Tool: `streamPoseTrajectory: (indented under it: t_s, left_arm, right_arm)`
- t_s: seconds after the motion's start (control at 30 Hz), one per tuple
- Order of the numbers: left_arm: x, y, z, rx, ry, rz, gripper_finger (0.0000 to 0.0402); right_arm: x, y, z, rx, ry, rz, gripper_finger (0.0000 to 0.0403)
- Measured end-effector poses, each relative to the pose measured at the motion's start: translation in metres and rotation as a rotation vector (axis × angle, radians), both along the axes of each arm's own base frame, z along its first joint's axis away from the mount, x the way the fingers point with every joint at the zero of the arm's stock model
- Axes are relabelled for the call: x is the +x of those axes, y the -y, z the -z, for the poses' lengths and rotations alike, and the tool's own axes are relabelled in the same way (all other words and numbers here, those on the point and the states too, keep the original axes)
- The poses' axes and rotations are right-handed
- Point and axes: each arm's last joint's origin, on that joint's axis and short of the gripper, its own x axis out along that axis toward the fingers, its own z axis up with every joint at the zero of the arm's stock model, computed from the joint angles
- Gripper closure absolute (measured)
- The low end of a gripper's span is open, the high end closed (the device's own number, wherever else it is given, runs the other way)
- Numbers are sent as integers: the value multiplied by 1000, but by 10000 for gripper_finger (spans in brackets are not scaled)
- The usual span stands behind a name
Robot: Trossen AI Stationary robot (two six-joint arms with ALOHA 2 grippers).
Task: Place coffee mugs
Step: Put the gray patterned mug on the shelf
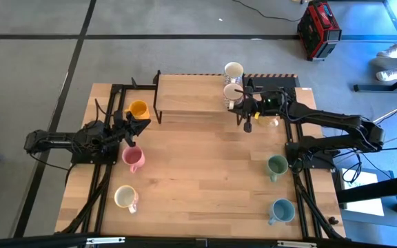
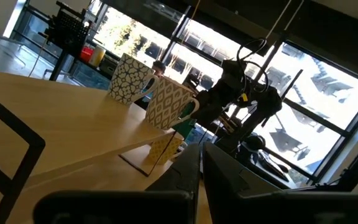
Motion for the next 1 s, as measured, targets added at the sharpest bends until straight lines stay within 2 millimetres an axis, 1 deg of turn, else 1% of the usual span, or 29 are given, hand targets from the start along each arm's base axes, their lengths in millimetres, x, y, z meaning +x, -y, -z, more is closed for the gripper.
streamPoseTrajectory:
  t_s: [0.1, 0.37, 0.77, 0.9, 1.0]
  left_arm:
    - [0, 0, 0, -1, 0, 0, 388]
    - [0, 0, 0, -1, 0, -1, 388]
    - [0, 0, 0, -1, 0, -1, 388]
    - [0, 0, 0, -1, 0, -1, 388]
    - [0, 0, 0, -1, 0, -1, 388]
  right_arm:
    - [-1, 0, 3, 0, 0, 2, 402]
    - [-1, 0, 4, 28, 4, 20, 397]
    - [-3, 0, 9, 49, -42, 59, 319]
    - [-3, 0, 9, 65, -37, 72, 303]
    - [-3, 0, 9, 63, -38, 81, 298]
